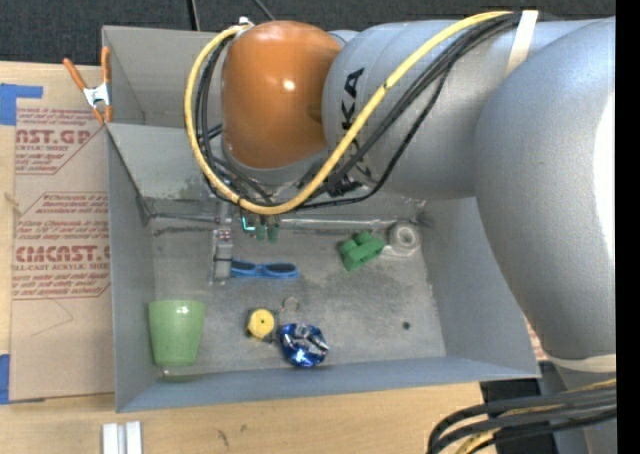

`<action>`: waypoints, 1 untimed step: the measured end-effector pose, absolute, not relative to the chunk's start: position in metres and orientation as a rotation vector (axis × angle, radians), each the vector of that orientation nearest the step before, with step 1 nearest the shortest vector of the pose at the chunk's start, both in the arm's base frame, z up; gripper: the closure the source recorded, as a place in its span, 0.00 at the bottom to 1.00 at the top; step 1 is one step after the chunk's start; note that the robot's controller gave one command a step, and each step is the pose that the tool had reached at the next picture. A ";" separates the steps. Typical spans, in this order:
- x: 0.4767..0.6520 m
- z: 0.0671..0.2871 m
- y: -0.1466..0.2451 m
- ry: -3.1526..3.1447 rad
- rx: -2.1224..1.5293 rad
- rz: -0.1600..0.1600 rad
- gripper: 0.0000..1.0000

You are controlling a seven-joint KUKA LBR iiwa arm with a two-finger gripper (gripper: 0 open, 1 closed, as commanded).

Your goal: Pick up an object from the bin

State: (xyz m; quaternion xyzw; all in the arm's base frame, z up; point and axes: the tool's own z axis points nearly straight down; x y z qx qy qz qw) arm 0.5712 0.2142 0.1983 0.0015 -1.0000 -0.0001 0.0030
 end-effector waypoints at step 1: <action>0.565 0.103 0.140 -3.124 0.272 0.002 0.00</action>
Offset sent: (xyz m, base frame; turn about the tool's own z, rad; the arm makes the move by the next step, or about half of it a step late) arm -0.0051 -0.0719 -0.0907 -0.1728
